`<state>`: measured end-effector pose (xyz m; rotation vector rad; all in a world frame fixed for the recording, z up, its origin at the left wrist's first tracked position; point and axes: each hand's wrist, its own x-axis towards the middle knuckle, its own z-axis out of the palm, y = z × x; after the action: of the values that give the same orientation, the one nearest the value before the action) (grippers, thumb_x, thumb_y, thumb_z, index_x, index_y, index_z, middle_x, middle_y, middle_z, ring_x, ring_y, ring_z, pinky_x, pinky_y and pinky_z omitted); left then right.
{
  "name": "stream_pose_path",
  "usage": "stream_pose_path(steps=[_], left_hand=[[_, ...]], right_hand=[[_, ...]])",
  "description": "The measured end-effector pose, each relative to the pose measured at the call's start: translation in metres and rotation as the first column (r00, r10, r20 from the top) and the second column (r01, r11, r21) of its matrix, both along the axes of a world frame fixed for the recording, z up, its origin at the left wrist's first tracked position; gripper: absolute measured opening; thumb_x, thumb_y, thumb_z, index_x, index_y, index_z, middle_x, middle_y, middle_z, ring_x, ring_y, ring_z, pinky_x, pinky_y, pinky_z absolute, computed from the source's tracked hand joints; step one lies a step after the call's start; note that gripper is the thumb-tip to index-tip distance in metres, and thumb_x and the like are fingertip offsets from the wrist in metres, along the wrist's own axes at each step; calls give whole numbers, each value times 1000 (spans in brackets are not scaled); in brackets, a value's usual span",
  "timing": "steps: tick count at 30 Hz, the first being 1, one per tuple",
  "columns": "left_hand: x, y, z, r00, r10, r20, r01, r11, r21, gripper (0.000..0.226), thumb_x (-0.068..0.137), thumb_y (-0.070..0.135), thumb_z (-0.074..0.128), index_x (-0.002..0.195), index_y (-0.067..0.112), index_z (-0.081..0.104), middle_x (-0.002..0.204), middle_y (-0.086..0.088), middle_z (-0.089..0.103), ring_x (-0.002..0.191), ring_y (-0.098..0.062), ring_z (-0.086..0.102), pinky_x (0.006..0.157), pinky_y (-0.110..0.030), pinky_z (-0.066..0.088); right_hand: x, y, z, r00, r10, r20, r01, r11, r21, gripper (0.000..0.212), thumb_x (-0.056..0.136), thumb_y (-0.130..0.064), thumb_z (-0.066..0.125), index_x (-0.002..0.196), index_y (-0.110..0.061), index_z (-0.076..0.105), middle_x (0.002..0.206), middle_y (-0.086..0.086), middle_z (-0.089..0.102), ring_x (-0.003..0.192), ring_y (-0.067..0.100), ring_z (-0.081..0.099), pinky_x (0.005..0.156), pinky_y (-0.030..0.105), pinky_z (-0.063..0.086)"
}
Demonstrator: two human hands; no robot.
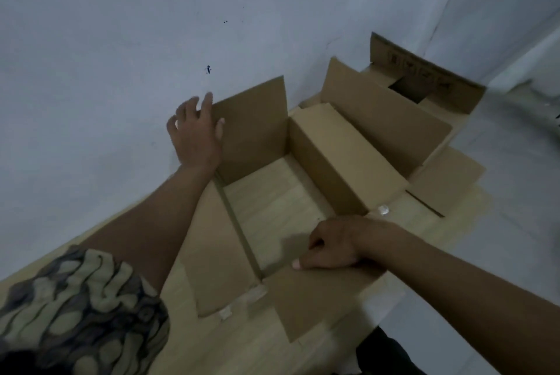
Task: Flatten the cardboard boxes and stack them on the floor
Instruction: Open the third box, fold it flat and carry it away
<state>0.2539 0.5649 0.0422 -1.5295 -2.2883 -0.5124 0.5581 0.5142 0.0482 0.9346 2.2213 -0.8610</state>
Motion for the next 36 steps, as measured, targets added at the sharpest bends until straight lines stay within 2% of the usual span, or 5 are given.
stream_pose_path(steps=[7,10,15,27,36], left_hand=[[-7,16,-19,999,18,-48,-31,960,-277,87,93,60,43,157,17,3,164,-17,-3,150,-38,-4,114,-61,-3],[-12,17,-36,995,15,94,31,882,-470,75,93,63,40,150,16,30,159,-15,25,147,-34,22,113,-63,11],[-3,6,-54,983,-41,181,101,936,-338,36,100,41,44,112,15,67,105,-17,69,98,-39,62,81,-44,46],[-11,-22,-59,960,43,277,21,975,-222,45,96,52,43,121,20,63,118,-12,67,112,-36,58,97,-49,40],[25,-99,-60,703,510,495,-426,860,-280,81,93,67,31,153,13,24,160,-14,23,148,-31,16,115,-62,12]], right_hand=[[5,-6,-57,924,149,-351,53,861,505,84,86,-86,22,61,-16,62,52,-4,53,46,12,48,52,26,42],[4,-7,-70,879,212,-427,157,717,679,82,93,-76,30,45,-13,51,38,-3,41,33,14,36,43,22,20],[3,-7,-83,841,201,-503,293,612,734,82,97,-68,30,38,-13,46,33,-3,37,30,16,33,46,19,17],[22,7,-72,803,73,-591,424,628,652,51,96,-54,49,65,-19,68,58,-1,63,49,19,57,46,26,35],[49,89,-43,774,-275,-570,578,675,459,42,102,-45,45,127,-12,53,130,10,55,121,27,51,102,46,43]])
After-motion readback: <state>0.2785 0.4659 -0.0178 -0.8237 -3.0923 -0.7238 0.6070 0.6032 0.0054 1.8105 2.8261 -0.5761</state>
